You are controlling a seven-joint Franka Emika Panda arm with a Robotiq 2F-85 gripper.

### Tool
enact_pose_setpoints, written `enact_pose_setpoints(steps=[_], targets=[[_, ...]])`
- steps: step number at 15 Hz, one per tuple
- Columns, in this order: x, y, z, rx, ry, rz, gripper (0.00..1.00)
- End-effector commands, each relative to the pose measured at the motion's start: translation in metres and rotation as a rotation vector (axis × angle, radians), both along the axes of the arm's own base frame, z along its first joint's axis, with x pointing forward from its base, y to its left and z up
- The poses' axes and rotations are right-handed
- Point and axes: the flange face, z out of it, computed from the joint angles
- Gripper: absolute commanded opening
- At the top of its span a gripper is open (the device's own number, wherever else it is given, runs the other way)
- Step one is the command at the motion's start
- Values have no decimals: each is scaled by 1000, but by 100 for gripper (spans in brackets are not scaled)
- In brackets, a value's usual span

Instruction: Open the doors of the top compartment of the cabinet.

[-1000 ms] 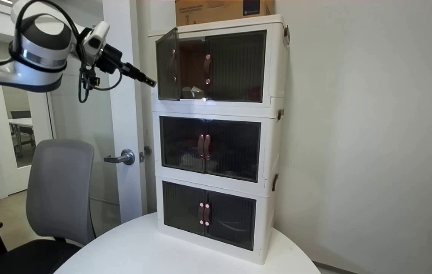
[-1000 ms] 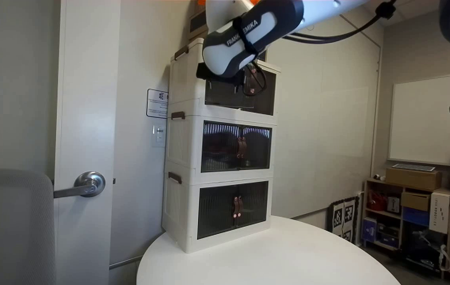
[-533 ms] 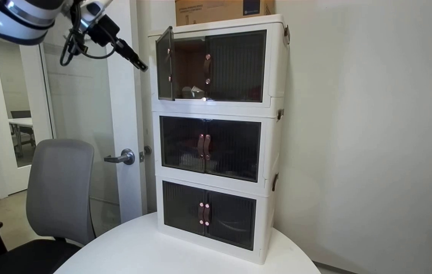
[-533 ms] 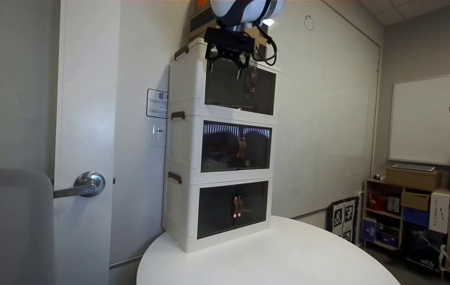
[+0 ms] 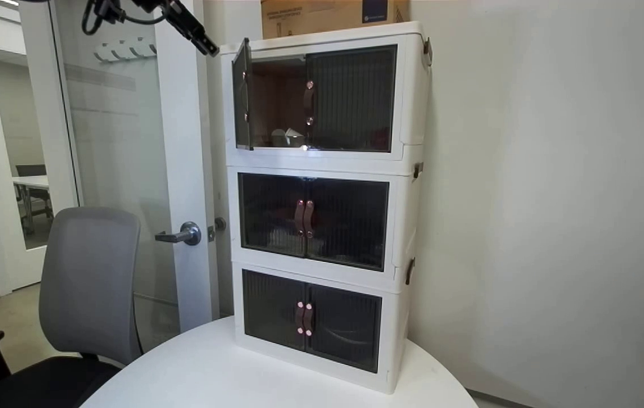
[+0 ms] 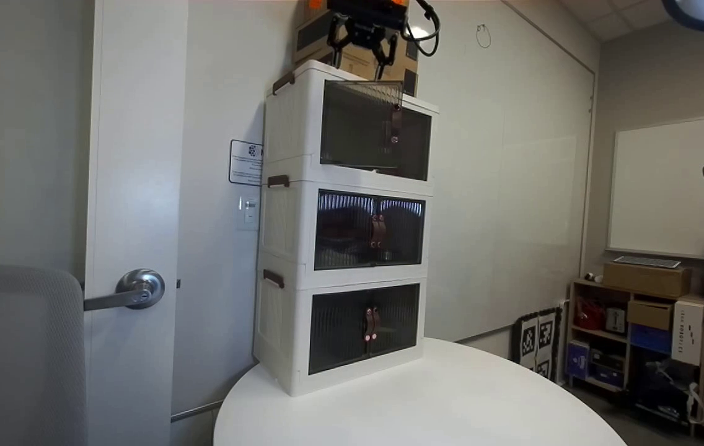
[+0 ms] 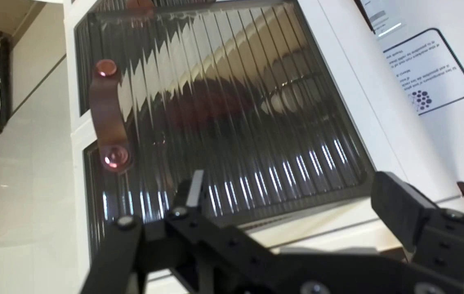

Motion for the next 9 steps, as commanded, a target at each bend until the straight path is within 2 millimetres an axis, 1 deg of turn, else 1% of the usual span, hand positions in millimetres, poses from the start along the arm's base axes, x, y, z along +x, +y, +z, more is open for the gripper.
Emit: enact_pose_setpoints(steps=[1, 5, 7, 9], targets=[[6, 2, 23, -65, -55, -22, 100], [15, -5, 43, -145, -202, -14, 100], [18, -13, 48, -157, -261, -73, 100], [21, -30, 50, -162, -291, -180, 100]])
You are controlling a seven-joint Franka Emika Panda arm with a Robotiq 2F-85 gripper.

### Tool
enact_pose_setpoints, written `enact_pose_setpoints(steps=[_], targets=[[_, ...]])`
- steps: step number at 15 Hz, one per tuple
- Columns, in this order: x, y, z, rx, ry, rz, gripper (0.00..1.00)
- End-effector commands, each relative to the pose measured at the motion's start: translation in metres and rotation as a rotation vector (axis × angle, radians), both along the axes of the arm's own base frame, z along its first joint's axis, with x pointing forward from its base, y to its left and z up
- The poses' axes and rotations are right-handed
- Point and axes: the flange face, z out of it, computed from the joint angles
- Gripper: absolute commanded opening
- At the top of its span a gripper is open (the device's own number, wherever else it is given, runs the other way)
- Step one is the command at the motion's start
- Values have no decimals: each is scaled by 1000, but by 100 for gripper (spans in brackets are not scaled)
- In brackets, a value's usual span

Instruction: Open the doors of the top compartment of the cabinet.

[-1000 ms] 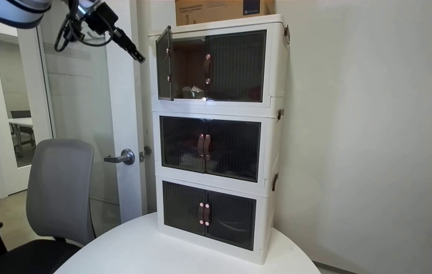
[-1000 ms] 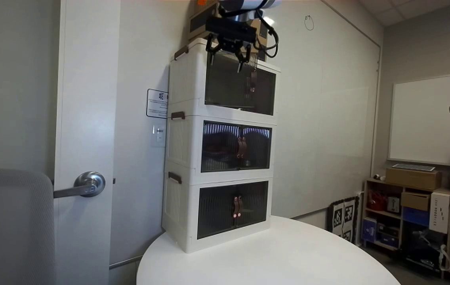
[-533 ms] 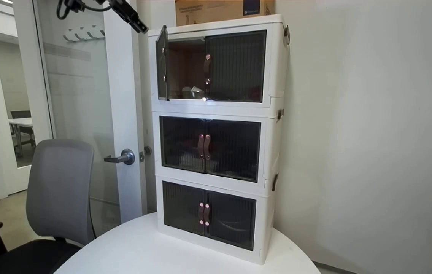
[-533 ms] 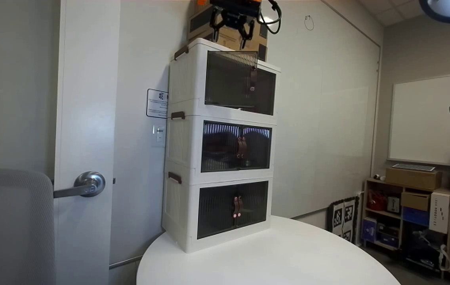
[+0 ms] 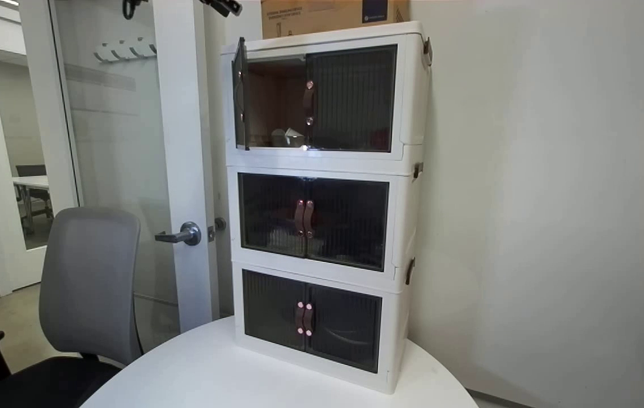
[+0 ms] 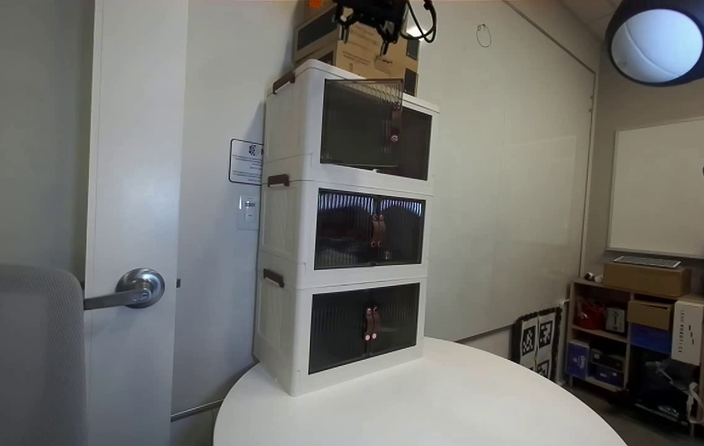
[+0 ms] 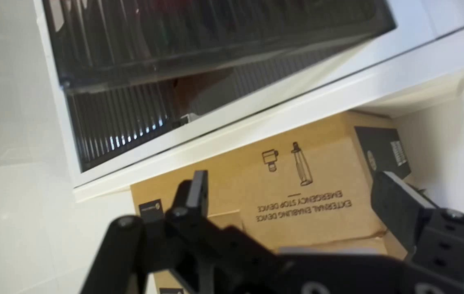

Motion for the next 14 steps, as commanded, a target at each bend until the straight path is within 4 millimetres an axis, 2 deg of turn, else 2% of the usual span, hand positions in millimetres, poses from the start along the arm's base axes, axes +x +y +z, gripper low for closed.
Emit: enact_pose_setpoints(steps=[1, 7, 11, 14], targets=[[7, -20, 4, -20, -81, -152, 100], [11, -56, -7, 27, -38, -298, 100], [4, -57, -10, 133, 58, -279, 100], [0, -70, -17, 223, 148, -302, 100]])
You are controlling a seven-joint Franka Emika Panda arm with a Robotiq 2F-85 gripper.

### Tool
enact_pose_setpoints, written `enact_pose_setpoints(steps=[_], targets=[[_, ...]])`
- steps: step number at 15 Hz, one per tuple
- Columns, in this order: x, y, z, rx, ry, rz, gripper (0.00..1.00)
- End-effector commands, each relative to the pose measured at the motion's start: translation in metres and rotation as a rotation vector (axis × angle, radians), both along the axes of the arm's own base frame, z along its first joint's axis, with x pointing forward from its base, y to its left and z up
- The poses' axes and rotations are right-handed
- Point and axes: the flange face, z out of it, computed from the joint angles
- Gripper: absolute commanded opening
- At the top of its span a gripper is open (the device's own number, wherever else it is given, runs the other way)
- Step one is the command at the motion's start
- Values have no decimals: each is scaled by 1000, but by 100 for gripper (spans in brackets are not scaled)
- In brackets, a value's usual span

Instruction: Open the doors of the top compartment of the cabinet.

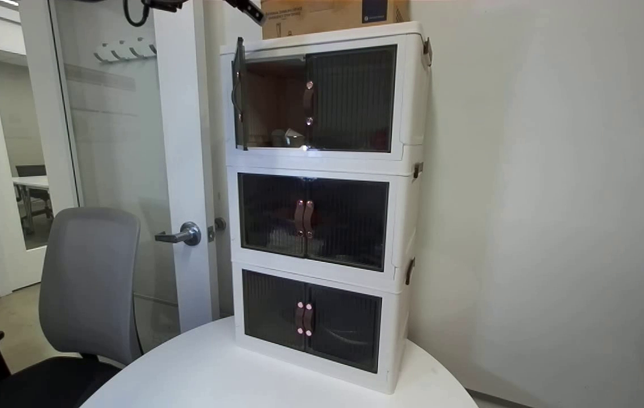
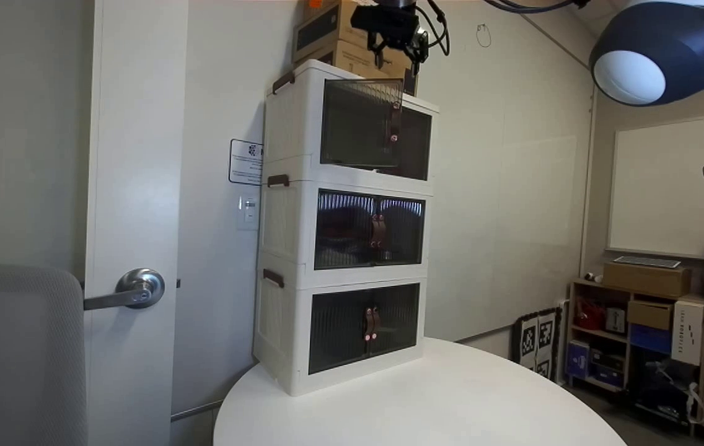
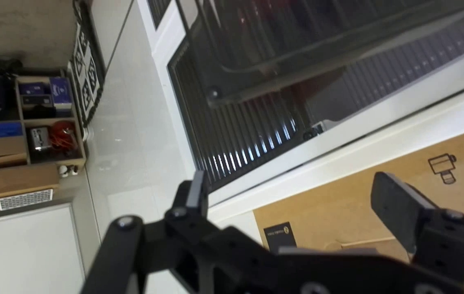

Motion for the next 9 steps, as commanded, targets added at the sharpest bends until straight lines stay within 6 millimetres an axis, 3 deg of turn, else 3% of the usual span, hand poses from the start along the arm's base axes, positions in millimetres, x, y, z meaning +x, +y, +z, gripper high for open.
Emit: enact_pose_setpoints(steps=[1, 6, 9], targets=[[-9, -14, -1, 119, 88, -21, 100], [-9, -33, -21, 231, 209, -64, 100], [-4, -33, -37, 267, 269, -56, 100]])
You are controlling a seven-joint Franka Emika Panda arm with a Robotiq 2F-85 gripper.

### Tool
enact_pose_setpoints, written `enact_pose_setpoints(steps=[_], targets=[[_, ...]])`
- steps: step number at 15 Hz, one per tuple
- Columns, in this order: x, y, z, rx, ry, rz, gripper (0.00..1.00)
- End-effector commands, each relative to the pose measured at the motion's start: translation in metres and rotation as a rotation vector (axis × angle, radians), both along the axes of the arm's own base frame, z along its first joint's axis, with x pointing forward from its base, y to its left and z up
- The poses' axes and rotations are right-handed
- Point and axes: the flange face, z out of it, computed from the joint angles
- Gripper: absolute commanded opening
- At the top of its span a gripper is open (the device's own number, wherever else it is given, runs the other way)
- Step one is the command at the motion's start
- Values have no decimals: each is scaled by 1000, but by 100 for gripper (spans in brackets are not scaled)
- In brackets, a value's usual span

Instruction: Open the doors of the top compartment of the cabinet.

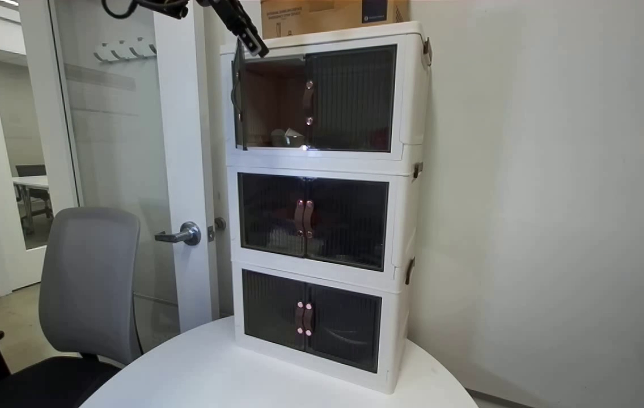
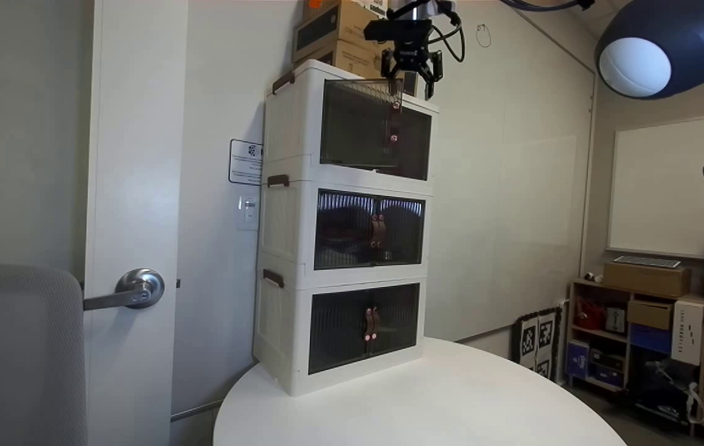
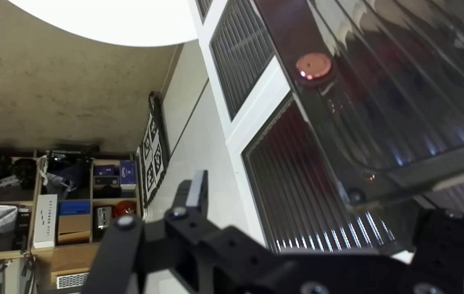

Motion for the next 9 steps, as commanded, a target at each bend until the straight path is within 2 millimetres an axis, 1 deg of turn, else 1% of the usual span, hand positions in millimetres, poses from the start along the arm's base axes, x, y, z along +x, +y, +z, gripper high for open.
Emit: enact_pose_setpoints(steps=[1, 2, 4, 9], targets=[[3, 7, -11, 55, 54, 22, 100], [4, 10, -15, 59, 67, 29, 100], [4, 19, -16, 52, 70, 53, 100], [0, 44, -13, 40, 69, 117, 100]])
